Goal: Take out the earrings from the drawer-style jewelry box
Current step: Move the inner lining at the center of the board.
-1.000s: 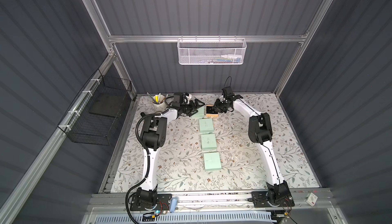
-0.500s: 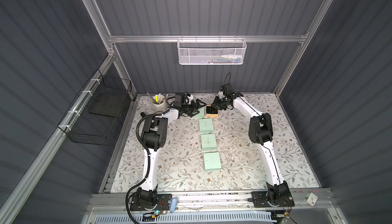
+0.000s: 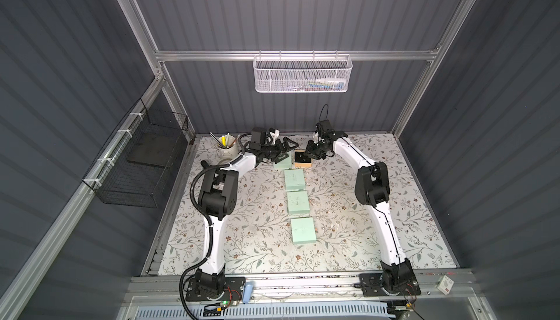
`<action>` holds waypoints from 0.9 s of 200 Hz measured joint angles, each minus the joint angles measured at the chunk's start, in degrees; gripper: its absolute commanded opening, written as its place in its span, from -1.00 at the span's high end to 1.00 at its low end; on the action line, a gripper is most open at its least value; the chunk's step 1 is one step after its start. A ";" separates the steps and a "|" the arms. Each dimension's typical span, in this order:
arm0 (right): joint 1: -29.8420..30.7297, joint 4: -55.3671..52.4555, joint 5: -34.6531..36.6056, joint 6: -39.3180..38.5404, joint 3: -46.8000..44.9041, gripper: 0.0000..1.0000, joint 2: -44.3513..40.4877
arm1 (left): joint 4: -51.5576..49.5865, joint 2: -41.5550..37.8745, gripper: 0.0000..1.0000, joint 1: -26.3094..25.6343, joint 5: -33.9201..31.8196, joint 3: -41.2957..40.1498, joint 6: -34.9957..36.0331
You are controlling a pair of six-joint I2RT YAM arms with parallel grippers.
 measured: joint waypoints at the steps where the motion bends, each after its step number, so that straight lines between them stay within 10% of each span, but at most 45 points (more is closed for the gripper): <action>1: 0.00 -0.02 0.04 -0.07 -0.02 0.36 0.00 | 0.00 0.00 -1.00 0.00 0.00 -0.04 -0.02; 180: 0.61 3.21 1.90 -1.62 -1.66 0.32 -0.02 | -1.38 -1.38 -0.99 0.00 -0.02 -3.89 0.02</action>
